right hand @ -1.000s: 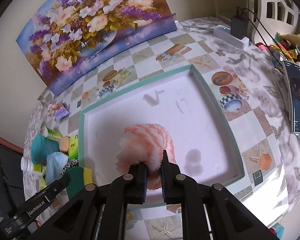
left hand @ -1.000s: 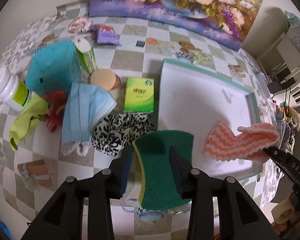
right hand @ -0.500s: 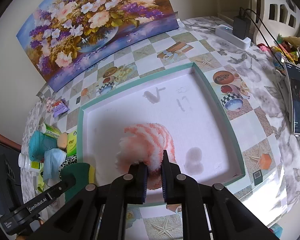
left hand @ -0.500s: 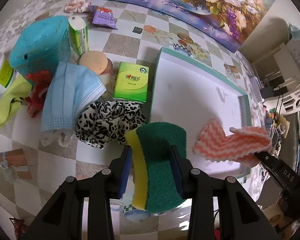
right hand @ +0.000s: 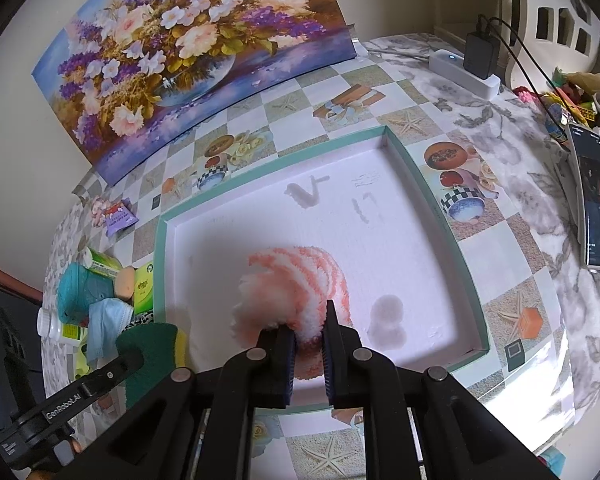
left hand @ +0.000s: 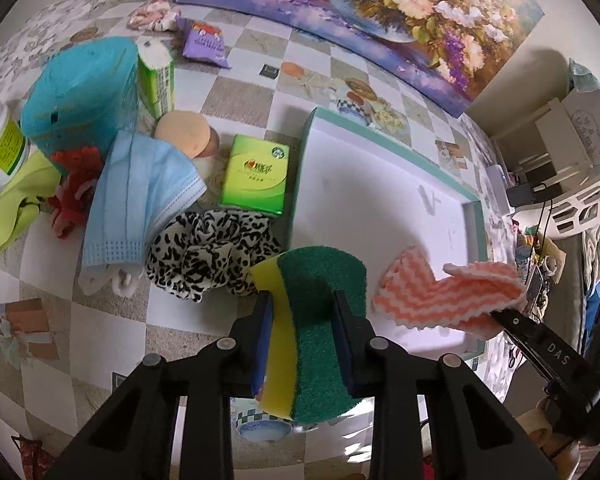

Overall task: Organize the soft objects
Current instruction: 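Carry the pink cloth and sponge over the white tray with both grippers, then open the right gripper dropping the cloth while the left gripper releases the sponge in the tray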

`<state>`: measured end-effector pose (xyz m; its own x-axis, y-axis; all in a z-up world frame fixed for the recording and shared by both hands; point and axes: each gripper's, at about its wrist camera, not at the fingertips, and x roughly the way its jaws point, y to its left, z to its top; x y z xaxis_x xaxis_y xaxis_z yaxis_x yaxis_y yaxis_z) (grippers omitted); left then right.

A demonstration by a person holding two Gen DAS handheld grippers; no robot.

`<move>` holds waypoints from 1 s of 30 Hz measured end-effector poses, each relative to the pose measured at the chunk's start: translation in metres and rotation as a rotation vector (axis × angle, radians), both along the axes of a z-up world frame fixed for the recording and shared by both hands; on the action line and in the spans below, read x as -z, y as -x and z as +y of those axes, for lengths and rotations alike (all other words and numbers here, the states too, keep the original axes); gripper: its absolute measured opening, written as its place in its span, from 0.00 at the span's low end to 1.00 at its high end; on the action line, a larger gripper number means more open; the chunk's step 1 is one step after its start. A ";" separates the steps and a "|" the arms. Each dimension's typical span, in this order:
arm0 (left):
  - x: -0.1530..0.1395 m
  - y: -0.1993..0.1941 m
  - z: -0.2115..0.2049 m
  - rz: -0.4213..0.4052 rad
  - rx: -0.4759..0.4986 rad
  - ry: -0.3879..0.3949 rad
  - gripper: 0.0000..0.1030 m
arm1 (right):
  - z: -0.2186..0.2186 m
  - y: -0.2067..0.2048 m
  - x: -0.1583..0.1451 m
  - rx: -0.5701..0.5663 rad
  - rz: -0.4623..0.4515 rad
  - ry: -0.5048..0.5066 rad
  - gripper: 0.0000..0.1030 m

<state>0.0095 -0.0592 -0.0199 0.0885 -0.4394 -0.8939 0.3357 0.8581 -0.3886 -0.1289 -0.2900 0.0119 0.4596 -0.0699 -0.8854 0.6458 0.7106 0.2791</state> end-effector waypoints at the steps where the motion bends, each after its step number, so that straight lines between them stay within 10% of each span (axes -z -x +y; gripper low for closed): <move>1: -0.001 0.000 -0.001 -0.004 0.002 0.003 0.28 | 0.000 0.000 0.000 0.000 0.000 0.000 0.12; 30: 0.002 -0.022 -0.080 -0.109 0.098 0.080 0.33 | -0.043 0.004 -0.003 0.111 0.050 0.153 0.23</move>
